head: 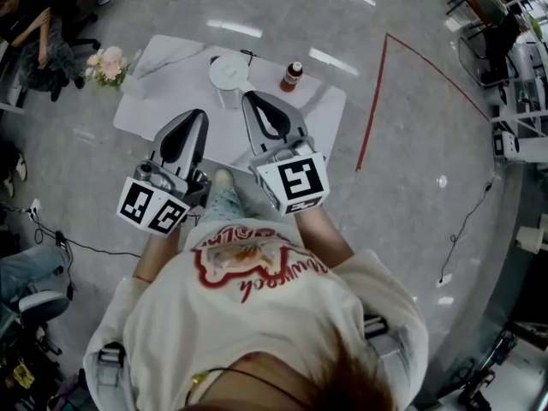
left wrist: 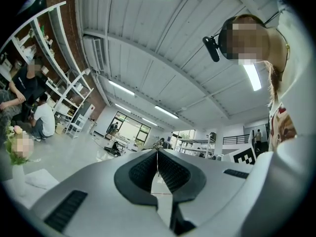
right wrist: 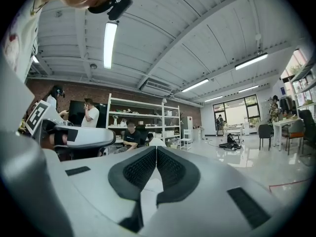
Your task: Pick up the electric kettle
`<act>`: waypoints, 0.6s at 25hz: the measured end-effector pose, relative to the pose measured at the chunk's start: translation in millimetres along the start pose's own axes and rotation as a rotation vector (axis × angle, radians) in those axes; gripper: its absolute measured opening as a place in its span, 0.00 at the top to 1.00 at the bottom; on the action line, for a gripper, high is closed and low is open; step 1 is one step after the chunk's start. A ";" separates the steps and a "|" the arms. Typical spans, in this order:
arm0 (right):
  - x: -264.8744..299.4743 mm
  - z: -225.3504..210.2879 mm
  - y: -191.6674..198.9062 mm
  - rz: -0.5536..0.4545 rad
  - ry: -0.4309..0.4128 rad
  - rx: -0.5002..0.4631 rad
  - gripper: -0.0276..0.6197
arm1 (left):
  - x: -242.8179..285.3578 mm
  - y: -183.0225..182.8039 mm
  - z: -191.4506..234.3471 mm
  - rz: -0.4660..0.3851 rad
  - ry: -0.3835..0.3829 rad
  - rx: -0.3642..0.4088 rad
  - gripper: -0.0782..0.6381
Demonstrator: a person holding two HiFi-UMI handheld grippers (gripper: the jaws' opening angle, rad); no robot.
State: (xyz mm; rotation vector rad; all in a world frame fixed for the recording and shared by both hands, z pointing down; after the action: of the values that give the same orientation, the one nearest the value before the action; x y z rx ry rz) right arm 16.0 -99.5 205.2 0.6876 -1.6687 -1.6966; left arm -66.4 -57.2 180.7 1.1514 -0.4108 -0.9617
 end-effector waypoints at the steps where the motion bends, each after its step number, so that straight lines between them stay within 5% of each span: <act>1: 13.3 0.7 -2.6 -0.008 0.007 -0.001 0.93 | 2.8 -5.0 12.7 0.001 0.004 0.003 0.87; 15: 114.5 -15.4 -21.2 -0.048 0.102 0.022 0.93 | 48.0 -38.9 105.6 0.046 0.087 -0.015 0.87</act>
State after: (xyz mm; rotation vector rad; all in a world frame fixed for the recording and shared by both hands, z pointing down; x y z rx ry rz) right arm -48.6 -196.6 192.0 0.8174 -1.6139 -1.6494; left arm -131.8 -160.6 178.1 1.1608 -0.3579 -0.8696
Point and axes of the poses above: the fingertips, and each gripper's own axes: x forward along the fingers, z to its left, y out of its underside, the point moved 1 cm from there along -x, backward along the fingers, and after that the axes turned 2 degrees about -x, right-handed, at the moved point
